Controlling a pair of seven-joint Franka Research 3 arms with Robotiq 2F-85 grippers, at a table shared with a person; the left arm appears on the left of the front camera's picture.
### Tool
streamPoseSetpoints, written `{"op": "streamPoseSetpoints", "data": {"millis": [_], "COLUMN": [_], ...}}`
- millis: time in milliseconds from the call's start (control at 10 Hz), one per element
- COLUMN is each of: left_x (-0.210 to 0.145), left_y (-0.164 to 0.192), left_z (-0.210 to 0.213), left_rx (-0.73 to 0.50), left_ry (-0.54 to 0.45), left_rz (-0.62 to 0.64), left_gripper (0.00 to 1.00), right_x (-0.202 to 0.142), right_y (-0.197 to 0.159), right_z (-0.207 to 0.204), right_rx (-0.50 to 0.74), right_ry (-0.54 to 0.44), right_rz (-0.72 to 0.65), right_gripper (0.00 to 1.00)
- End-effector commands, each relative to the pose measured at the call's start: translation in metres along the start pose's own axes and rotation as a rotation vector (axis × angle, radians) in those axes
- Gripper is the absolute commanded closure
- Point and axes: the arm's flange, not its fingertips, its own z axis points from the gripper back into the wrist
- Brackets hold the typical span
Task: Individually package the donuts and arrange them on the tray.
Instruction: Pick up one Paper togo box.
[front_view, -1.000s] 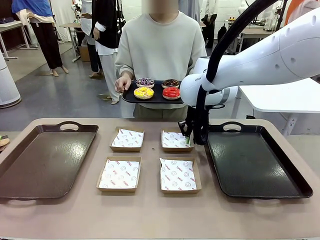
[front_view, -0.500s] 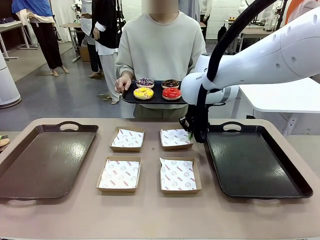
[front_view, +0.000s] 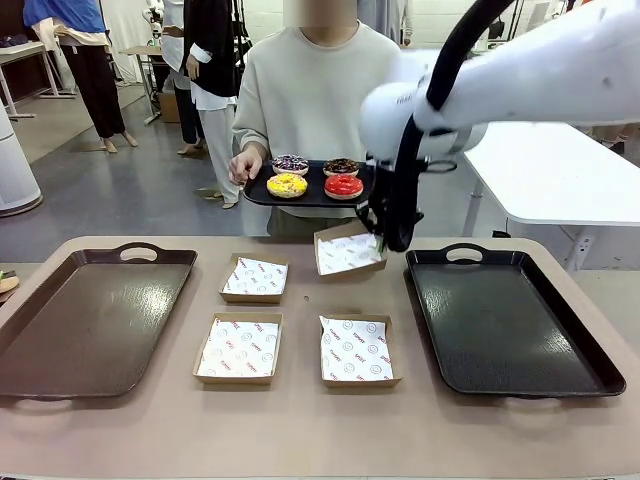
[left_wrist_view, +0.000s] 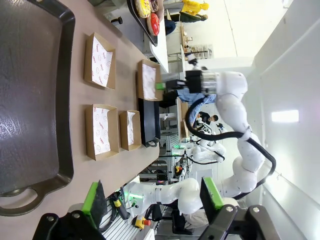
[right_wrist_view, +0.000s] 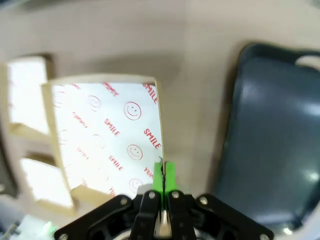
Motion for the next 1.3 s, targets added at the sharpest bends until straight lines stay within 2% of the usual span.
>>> {"op": "streamPoseSetpoints", "data": {"millis": [0, 400, 700, 800, 1200], "left_x": [0.001, 0.001, 0.001, 0.001, 0.001], "left_y": [-0.001, -0.001, -0.001, -0.001, -0.001], "left_z": [0.0, 0.0, 0.0, 0.0, 0.0], "left_rx": [-0.011, -0.011, -0.011, -0.011, -0.011], "left_ry": [-0.011, -0.011, -0.011, -0.011, -0.011], "left_rz": [-0.005, -0.005, -0.005, -0.005, -0.005], "left_gripper": [0.0, 0.0, 0.0, 0.0, 0.0], "right_x": [0.0, 0.009, 0.031, 0.011, 0.011], "right_y": [0.004, 0.001, -0.013, -0.009, -0.009], "right_z": [0.041, 0.099, 0.085, 0.099, 0.099], "right_rx": [-0.074, -0.082, -0.064, -0.049, -0.049], "right_ry": [0.008, -0.041, 0.003, -0.034, -0.034], "right_rz": [-0.012, -0.073, -0.087, -0.063, -0.063], "right_gripper": [1.0, 1.0, 1.0, 1.0, 1.0]}}
